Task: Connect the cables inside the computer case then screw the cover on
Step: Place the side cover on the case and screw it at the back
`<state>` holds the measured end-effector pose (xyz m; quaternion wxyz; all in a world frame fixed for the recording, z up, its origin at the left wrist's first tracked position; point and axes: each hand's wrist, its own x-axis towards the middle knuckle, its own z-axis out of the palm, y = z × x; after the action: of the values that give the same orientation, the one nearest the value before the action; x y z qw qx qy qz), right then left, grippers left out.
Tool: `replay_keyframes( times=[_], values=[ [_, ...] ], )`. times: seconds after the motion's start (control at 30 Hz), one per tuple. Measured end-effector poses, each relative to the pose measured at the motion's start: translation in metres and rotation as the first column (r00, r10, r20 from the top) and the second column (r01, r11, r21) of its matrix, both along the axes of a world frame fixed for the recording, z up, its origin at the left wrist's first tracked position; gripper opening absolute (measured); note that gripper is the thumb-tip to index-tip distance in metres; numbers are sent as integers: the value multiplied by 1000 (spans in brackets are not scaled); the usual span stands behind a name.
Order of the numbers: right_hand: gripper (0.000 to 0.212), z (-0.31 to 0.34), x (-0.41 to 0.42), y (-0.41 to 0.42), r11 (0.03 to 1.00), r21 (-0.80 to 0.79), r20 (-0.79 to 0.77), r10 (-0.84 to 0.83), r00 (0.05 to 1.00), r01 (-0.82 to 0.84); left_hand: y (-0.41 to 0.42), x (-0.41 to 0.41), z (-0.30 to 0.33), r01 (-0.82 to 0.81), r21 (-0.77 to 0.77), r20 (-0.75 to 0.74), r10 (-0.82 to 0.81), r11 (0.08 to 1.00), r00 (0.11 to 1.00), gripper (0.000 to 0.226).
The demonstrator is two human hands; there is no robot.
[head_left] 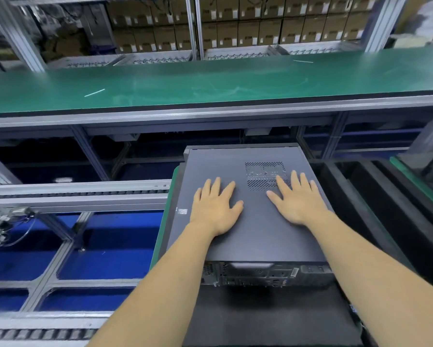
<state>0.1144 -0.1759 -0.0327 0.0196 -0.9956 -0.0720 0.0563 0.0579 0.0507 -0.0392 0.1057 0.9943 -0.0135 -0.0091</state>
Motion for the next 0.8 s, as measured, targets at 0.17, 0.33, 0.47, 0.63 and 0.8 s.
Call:
replay_keyframes(
  times=[0.17,0.33,0.47,0.63,0.8],
  values=[
    [84,-15,15,-1,999,-38,-10,36,999,-36,-4,8,-14,-55,45,-55,58,997,997,73],
    [84,-13,8,0,998,-33,-2,44,999,-44,-5,2,-11,-53,56,-63,56,997,996,71],
    [90,-18,-3,-5,998,-14,21,66,998,-66,-7,-10,-15,-56,40,-51,58,998,997,74],
    [83,-12,13,-5,998,-17,-51,63,997,-64,-12,-1,0,-71,27,-111,73,997,991,70],
    [84,-13,21,-5,998,-6,-85,59,995,-60,-30,-10,16,53,31,-317,-40,998,948,102]
  ],
)
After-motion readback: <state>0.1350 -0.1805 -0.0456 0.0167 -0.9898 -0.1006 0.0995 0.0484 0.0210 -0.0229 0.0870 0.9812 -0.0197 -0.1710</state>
